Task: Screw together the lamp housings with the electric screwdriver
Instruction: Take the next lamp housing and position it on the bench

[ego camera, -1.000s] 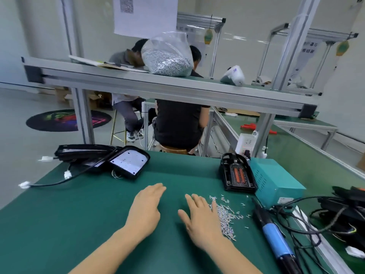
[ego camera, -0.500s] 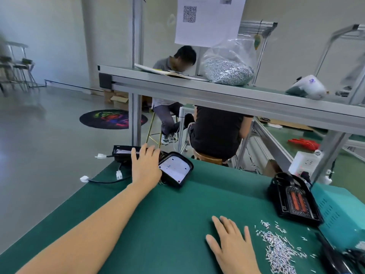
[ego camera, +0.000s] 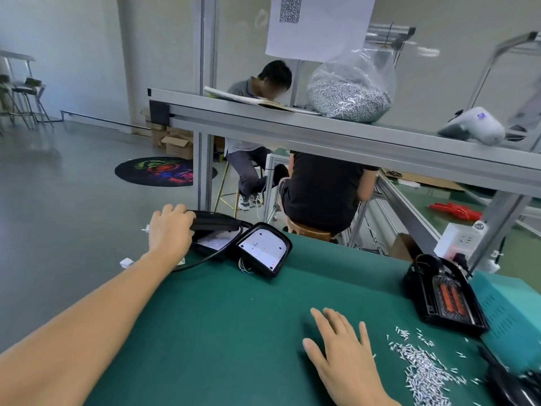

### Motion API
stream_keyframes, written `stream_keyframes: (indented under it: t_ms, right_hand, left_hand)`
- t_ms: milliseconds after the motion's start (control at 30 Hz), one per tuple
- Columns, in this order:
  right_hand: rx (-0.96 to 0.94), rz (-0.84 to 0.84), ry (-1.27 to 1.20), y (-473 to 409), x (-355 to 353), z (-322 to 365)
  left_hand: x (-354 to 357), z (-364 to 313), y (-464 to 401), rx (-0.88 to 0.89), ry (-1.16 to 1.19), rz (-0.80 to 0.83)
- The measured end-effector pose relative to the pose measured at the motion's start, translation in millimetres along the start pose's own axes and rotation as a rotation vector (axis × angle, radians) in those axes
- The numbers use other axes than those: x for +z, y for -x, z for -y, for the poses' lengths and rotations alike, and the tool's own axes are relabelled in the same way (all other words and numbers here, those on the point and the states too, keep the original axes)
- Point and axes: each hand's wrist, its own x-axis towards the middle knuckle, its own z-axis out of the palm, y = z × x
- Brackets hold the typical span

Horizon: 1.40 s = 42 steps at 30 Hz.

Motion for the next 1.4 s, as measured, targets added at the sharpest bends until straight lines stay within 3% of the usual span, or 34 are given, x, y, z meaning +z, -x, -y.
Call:
stream_keyframes:
  t_ms: [133, 233, 333, 433, 533, 667, 767, 833, 933, 1033, 1100, 1200, 1300, 1400]
  right_hand:
    - [-0.06, -0.056, -0.157, 3, -13, 12]
    - [-0.051, -0.048, -0.602, 8, -27, 26]
    - [0.043, 0.066, -1.044, 14, -41, 44]
    - [0.111, 0.176, -1.327, 19, -46, 53]
    - [0.221, 0.182, -1.567, 25, -44, 46]
    - [0.393, 0.09, -1.505, 32, -33, 27]
    - [0.395, 0.017, -1.368, 30, -28, 11]
    - [0.39, -0.032, -1.25, 28, -28, -3]
    - [0.364, -0.003, -1.123, 25, -27, -21]
    - [0.305, 0.025, -1.02, 23, -25, -30]
    - [0.267, 0.045, -0.966, 21, -24, -31]
    - [0.184, 0.101, -0.871, 19, -28, -32]
    - [0.099, 0.201, -0.802, 15, -33, -41]
    - [0.077, 0.241, -0.721, 5, -39, -52]
  left_hand:
    - [-37, -13, 35, 0.034, 0.155, -0.225]
    - [-65, -40, 79, 0.123, 0.209, -0.348]
    - [-79, -78, 124, 0.243, 0.24, -0.387]
    - [-80, -118, 159, 0.347, 0.261, -0.365]
    - [-74, -150, 186, 0.383, 0.32, -0.327]
    - [-64, -172, 210, 0.488, 0.391, -0.15]
    - [-57, -162, 225, 0.579, 0.508, 0.037]
    - [-55, -147, 228, 0.586, 0.656, 0.078]
    - [-53, -124, 217, 0.316, 0.863, 0.016]
    - [-47, -121, 197, 0.059, 1.012, 0.083]
    - [-38, -129, 184, -0.123, 1.141, 0.232]
    - [-25, -142, 165, -0.45, 1.377, 0.596]
    - [-15, -151, 151, -0.538, 1.403, 0.791]
    - [-9, -160, 146, -0.53, 1.416, 0.812]
